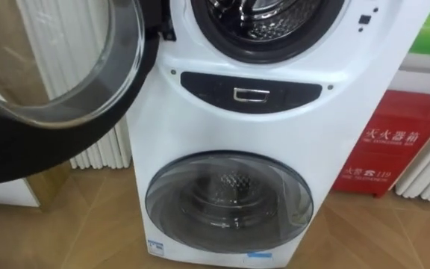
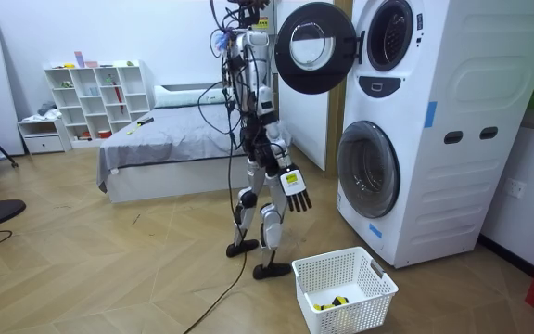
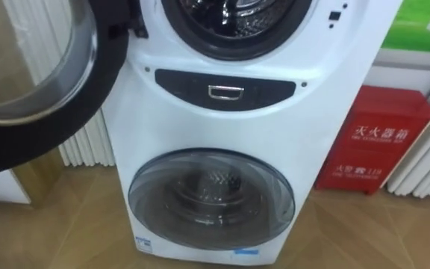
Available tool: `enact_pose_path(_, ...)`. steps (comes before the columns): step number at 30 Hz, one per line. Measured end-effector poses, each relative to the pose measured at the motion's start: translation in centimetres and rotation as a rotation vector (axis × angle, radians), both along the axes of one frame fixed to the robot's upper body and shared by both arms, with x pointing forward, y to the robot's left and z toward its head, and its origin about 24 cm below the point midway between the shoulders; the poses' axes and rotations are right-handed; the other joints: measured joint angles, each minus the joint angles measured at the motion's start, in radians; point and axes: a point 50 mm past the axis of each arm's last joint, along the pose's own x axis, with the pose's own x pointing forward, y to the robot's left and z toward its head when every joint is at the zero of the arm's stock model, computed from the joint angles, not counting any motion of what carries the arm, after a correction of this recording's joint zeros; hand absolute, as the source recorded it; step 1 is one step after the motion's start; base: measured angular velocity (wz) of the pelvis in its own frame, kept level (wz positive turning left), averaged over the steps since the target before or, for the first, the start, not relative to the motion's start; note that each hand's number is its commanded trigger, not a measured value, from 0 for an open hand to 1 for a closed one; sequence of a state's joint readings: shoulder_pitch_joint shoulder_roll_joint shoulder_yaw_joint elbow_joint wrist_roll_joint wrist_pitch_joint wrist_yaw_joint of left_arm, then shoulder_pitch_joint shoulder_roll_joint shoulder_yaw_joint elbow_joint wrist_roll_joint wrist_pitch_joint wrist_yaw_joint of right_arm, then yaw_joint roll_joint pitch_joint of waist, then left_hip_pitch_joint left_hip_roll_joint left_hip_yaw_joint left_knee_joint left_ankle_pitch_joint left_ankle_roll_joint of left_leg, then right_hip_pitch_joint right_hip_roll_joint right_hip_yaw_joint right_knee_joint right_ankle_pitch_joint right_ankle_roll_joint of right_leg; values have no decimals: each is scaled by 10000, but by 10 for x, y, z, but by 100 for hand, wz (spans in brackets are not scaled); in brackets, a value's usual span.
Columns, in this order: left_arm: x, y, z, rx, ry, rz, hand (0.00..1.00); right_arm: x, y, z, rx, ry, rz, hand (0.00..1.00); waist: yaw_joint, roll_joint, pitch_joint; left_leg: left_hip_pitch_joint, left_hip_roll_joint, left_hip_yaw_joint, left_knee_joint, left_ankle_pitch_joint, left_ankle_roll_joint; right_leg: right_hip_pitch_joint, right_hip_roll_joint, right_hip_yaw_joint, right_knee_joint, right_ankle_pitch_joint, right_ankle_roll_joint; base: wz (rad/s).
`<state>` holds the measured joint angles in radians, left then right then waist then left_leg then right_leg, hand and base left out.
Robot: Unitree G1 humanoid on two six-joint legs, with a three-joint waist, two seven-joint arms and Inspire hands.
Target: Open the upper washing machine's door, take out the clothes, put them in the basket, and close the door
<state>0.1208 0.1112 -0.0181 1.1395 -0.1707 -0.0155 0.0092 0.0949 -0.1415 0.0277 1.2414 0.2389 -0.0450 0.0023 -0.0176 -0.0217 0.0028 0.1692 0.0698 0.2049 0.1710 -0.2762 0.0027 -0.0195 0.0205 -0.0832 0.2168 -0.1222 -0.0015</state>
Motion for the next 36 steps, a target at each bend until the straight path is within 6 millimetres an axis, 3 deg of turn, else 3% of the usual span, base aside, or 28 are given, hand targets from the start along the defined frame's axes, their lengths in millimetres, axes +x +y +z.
enact_pose_path(7, 2, 6, 1, -11, -310, 806, 0, 5, -2, 1, -121, -42, 411, 0, -5, -35, 108, 36, 46, 8, -38, 1, -13, 73, 62, 50, -132, -79, -92, -4)
enact_pose_path(11, 0, 7, 1, 9, -224, 971, 0, 6, -3, 1, -214, -97, 292, 0, -21, 12, 99, -25, 5, -45, -42, 1, -13, 40, 28, 50, -136, -82, -72, 0)
enact_pose_path(14, -2, 8, 1, -179, -275, 1659, 0, 6, -4, 2, -336, -146, 236, 0, 3, 109, 44, -59, -34, -164, -42, 1, -13, 1, -9, 10, -147, -71, -42, 3)
enact_pose_path(17, -3, 14, 1, -314, -457, 2782, 0, 3, -5, 2, -397, -88, 149, 0, 147, 213, -2, 26, -43, -161, -59, 1, -12, 34, 9, 124, -146, -60, -25, -11)
enact_pose_path(20, -1, 23, 4, -574, -943, 4571, 0, -3, -11, 3, -479, -64, -363, 0, 227, 365, 16, 171, -48, -154, -78, 1, -12, 179, 7, 141, -147, -58, -21, -4)
enact_pose_path(22, 10, 38, 11, -760, -1954, 6269, 0, -2, -16, 4, -546, -219, -812, 0, 236, 405, 7, 185, -56, -91, -75, 2, -12, 117, 14, 172, -119, -57, -20, -4)
enact_pose_path(25, 31, 52, 25, -1037, -3382, 7294, 0, 0, -20, 5, -647, -327, -885, 0, 253, 420, 2, 168, -55, -35, -71, 2, -12, 82, 15, 184, -74, -43, -19, 0)
enact_pose_path(29, 67, 70, 48, -942, -5118, 6977, 0, 3, -24, 8, -790, -613, -843, 0, 243, 364, 8, 145, -83, -59, -76, 2, -12, 81, -7, 200, 35, -46, -15, 1)
enact_pose_path(31, 85, 79, 67, -843, -6211, 6701, 0, -5, -26, 8, -857, -551, -969, 0, 229, 299, -8, 145, -89, -154, -110, 1, -11, 83, 1, 214, 35, -44, -10, 6)
enact_pose_path(36, 104, 93, 93, -391, -7474, 6285, 0, -11, -30, 9, -927, -432, -1153, 0, 216, 371, -48, 173, -96, -153, -191, 0, -10, 52, 17, 242, 53, -19, 8, -1)
